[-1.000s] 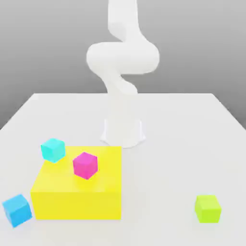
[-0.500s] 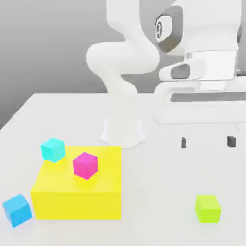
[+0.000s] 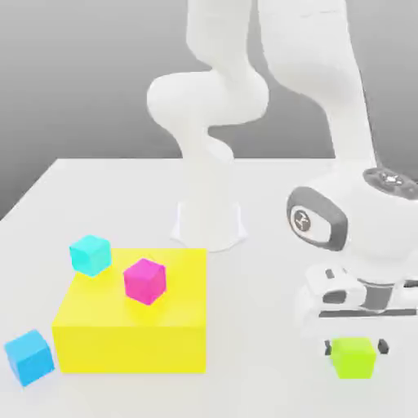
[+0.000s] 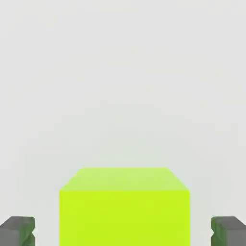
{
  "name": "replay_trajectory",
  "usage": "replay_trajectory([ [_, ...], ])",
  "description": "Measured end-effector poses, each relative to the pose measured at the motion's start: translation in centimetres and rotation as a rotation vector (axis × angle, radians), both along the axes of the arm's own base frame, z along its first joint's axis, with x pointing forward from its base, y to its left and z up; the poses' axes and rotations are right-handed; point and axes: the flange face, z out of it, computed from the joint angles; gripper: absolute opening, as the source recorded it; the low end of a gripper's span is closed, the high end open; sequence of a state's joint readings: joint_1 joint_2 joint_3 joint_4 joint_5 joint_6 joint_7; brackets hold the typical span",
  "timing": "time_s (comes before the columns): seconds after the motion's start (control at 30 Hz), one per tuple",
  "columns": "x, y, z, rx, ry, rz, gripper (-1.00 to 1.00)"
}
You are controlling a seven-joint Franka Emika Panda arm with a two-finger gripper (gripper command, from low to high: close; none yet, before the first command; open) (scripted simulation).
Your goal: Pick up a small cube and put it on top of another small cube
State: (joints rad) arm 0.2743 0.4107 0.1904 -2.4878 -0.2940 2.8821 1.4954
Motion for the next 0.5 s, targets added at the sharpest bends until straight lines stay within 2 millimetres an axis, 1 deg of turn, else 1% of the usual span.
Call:
replay_trajectory([
  [0.1, 0.0, 0.0, 0.0, 0.001, -0.001, 0.0, -1.0],
  [0.13, 0.0, 0.0, -0.4, 0.001, -0.001, 0.001, -1.0],
  [0.17, 0.0, 0.0, 0.1, 0.0, -0.001, 0.0, -1.0],
  [0.23, 0.1, 0.1, 2.0, 0.001, -0.001, -0.001, -1.0],
  [0.33, 0.0, -0.1, 5.4, -0.001, -0.001, -0.002, -1.0],
  [0.37, 0.4, -1.2, 6.5, -0.006, -0.003, -0.029, -1.0],
  [0.43, 1.3, -4.6, 8.4, -0.019, -0.007, -0.116, -1.0],
  [0.47, 1.7, -6.6, 9.4, -0.025, -0.008, -0.167, -1.0],
  [0.5, 2.2, -9.3, 10.3, -0.031, -0.009, -0.236, -1.0],
])
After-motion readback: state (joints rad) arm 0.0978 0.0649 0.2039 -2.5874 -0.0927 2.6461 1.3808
